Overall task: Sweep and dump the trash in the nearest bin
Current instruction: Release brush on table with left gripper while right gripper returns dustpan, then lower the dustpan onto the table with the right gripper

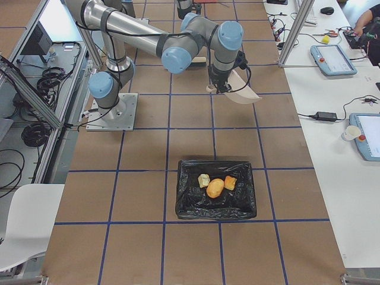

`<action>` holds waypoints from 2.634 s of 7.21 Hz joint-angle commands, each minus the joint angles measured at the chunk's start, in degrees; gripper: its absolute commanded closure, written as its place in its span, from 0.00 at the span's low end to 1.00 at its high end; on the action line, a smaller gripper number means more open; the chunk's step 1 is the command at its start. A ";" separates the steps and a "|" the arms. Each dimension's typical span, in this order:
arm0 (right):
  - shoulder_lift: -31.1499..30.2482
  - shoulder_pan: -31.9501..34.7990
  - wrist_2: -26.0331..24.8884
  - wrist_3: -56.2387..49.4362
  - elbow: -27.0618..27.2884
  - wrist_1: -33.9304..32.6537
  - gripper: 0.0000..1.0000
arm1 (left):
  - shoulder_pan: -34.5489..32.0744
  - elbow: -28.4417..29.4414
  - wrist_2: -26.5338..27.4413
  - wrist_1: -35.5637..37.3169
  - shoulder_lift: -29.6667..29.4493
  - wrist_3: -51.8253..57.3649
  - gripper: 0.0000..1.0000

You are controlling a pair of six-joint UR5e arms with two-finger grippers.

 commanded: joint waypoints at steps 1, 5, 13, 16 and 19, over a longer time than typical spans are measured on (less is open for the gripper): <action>-0.07 7.84 0.00 12.68 2.10 -4.73 1.00 | 8.35 12.61 -0.09 -17.84 1.76 10.75 0.00; 2.46 22.60 -0.44 37.10 4.48 -17.02 1.00 | 15.32 25.76 -1.76 -31.79 1.50 19.13 0.00; 15.74 42.33 -8.61 62.99 4.13 -36.74 1.00 | 19.46 26.57 -2.12 -31.29 0.00 19.58 0.00; 17.07 43.56 -8.18 67.91 4.65 -36.84 1.00 | 19.46 26.39 -2.12 -31.29 0.00 19.58 0.00; 17.42 44.61 -7.56 68.90 5.35 -37.36 1.00 | 19.37 26.48 -2.12 -31.29 0.18 19.67 0.00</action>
